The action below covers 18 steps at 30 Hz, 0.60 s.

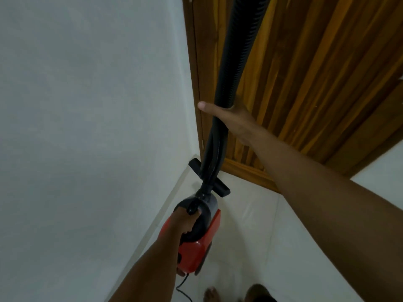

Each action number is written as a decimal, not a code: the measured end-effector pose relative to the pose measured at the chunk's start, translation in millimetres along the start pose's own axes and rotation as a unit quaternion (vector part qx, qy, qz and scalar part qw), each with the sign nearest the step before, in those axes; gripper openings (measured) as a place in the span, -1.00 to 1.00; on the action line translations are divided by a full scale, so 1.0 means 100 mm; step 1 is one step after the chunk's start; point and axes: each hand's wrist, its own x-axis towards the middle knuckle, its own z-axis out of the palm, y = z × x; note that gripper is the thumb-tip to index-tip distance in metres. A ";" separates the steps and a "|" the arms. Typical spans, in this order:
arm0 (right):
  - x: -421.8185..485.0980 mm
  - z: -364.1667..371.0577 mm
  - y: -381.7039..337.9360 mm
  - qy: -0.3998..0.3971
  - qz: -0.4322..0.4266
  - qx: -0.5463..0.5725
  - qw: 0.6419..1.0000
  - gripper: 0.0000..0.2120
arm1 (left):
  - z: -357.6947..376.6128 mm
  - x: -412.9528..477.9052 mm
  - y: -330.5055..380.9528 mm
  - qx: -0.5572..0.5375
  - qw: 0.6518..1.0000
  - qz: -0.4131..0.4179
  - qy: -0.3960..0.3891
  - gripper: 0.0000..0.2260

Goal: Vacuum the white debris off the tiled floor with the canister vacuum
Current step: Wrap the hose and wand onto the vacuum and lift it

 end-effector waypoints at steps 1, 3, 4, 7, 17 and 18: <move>0.19 0.00 0.04 -0.006 -0.001 0.000 1.000 -0.01 | -0.10 0.15 0.06 0.004 1.000 -0.002 -0.006 -0.69; 0.58 0.00 0.13 -0.010 0.000 -0.007 1.000 0.10 | -0.29 0.47 0.19 0.016 1.000 -0.003 -0.011 -0.66; 0.78 -0.01 0.17 -0.017 0.003 -0.017 1.000 0.18 | -0.38 0.64 0.26 0.019 1.000 -0.003 -0.014 -0.61; 1.41 -0.01 0.38 -0.030 0.020 -0.046 0.998 0.37 | -0.59 1.23 0.45 0.031 0.999 -0.008 -0.030 -0.53; 3.57 0.19 1.88 -0.070 0.058 -0.067 0.994 0.24 | -0.75 3.63 0.56 0.054 0.994 -0.084 -0.044 -0.45; 3.70 0.21 2.05 -0.072 0.057 -0.076 0.993 0.16 | -0.74 3.76 0.57 0.061 0.993 -0.085 -0.050 -0.48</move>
